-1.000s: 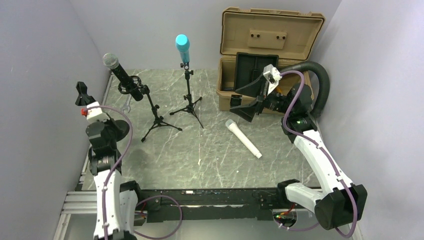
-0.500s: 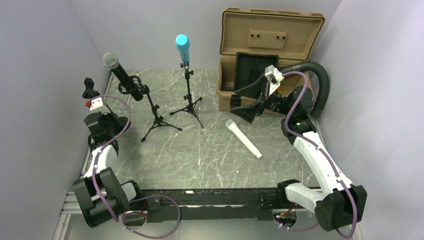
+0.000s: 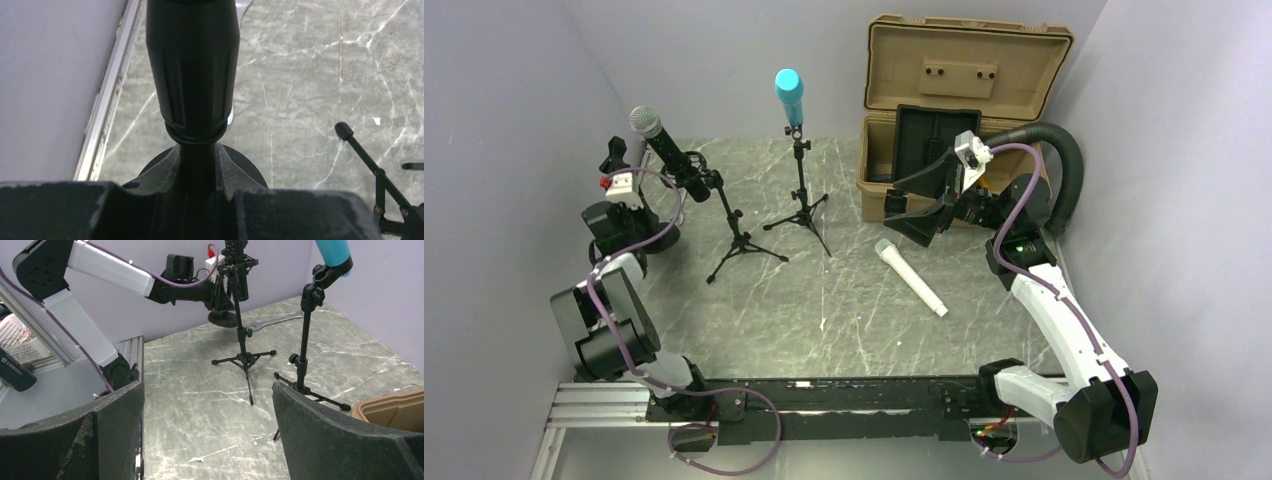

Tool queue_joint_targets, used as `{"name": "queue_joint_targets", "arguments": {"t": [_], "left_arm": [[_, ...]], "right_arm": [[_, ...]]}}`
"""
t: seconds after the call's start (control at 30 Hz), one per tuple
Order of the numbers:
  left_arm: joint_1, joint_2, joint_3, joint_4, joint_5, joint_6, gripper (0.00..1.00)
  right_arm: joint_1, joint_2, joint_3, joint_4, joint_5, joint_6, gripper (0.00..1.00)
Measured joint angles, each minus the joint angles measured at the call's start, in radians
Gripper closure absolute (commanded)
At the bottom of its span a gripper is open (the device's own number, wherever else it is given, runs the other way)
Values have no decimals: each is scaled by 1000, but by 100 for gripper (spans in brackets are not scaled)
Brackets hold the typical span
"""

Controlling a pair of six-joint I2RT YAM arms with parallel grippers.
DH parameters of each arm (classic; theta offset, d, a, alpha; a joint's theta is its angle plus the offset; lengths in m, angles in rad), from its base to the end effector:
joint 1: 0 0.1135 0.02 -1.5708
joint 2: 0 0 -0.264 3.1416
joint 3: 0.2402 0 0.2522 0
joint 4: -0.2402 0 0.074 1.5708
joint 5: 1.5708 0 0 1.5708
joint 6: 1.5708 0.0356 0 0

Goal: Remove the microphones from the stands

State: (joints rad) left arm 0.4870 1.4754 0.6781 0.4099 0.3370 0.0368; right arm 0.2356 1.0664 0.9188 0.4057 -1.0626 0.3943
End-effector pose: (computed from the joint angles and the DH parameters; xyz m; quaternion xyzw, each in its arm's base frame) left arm 0.2782 0.1340 0.2023 -0.0914 0.8185 0.0079 0.5672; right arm 0.2182 0.0844 0.3913 -0.3584 0.5563 0.5055 0.5537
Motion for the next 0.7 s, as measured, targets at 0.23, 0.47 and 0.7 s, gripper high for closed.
{"name": "queue_joint_targets", "arguments": {"t": [0.23,0.47,0.7], "left_arm": [[4,110,211,-152,58,31,94],[6,228,362,-343,97,22,91],[6,299,415,-468,118,-12,82]], "right_arm": [[0,2,0,0,-3,3,0],[0,3,0,0,-5,3,0],[0,3,0,0,-5,2,0]]}}
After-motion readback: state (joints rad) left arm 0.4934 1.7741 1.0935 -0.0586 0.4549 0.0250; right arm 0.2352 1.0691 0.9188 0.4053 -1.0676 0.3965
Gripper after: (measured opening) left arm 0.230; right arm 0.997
